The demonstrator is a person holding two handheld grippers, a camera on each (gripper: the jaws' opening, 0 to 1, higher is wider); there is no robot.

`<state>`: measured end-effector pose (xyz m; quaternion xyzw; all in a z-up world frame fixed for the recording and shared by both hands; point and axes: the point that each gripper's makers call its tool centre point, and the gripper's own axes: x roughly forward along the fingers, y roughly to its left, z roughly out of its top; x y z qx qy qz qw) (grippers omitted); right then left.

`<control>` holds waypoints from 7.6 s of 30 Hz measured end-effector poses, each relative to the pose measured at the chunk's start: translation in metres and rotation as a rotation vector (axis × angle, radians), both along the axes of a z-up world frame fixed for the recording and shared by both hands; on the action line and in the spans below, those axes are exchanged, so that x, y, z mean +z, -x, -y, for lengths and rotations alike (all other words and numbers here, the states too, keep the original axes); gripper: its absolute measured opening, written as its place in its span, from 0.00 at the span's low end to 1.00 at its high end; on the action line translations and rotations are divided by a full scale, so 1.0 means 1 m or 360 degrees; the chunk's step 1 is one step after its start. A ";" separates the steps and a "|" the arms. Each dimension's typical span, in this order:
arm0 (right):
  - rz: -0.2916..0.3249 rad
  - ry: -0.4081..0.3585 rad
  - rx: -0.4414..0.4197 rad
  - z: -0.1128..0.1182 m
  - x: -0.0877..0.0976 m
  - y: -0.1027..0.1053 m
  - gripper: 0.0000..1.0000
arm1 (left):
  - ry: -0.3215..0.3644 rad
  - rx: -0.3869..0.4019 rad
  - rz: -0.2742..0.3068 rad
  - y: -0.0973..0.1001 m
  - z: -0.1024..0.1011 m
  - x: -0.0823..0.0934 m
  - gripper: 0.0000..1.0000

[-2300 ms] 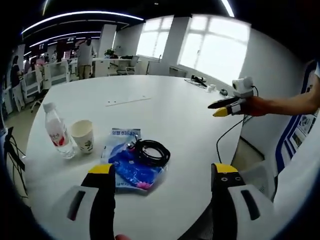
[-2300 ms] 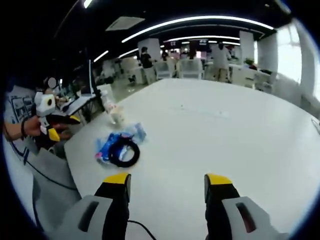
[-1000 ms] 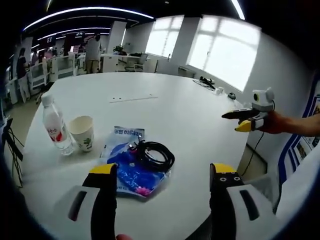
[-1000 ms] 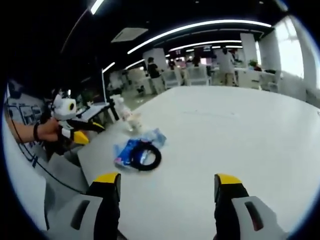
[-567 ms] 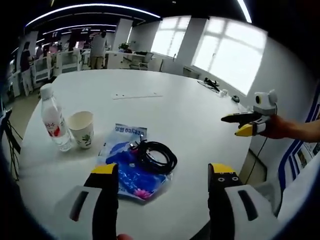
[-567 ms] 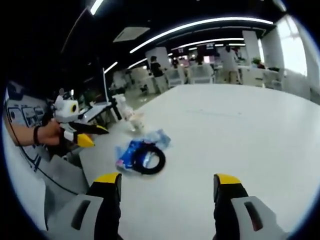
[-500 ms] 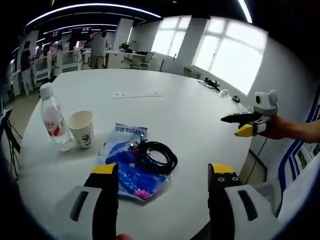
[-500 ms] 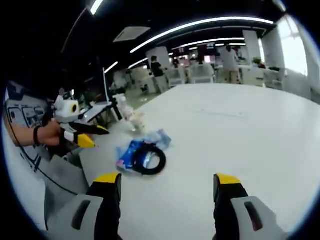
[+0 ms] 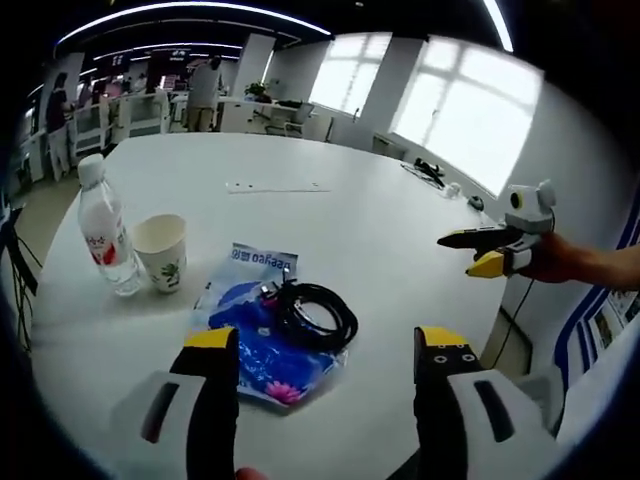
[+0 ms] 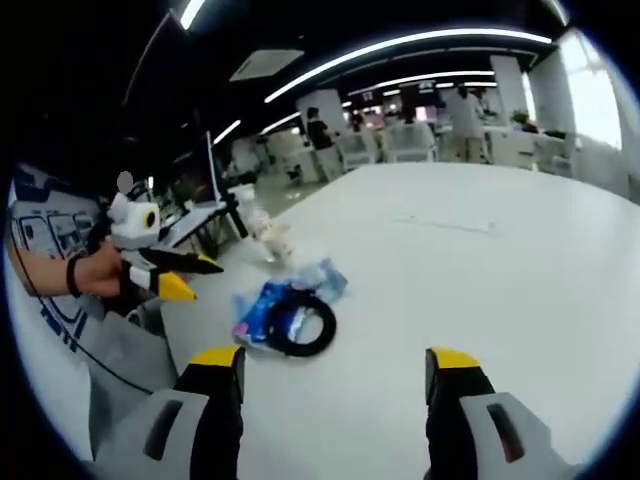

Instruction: Arrange the tabletop items into an orderly group along one side of the table until the central work area is clear of visible clutter.

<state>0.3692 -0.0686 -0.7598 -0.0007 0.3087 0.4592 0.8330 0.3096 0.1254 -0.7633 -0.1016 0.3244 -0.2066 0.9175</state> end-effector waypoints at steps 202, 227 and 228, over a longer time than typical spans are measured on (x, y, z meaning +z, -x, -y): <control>-0.0707 0.0016 -0.0954 0.015 -0.119 -0.044 0.06 | 0.0157 0.0231 -0.0515 -0.085 0.111 -0.095 0.07; -0.0577 -0.0008 -0.0872 0.016 -0.096 -0.050 0.16 | 0.0166 0.0267 -0.0442 -0.076 0.090 -0.071 0.13; -0.0571 -0.0013 -0.0861 0.015 -0.094 -0.051 0.17 | 0.0167 0.0271 -0.0436 -0.076 0.088 -0.069 0.14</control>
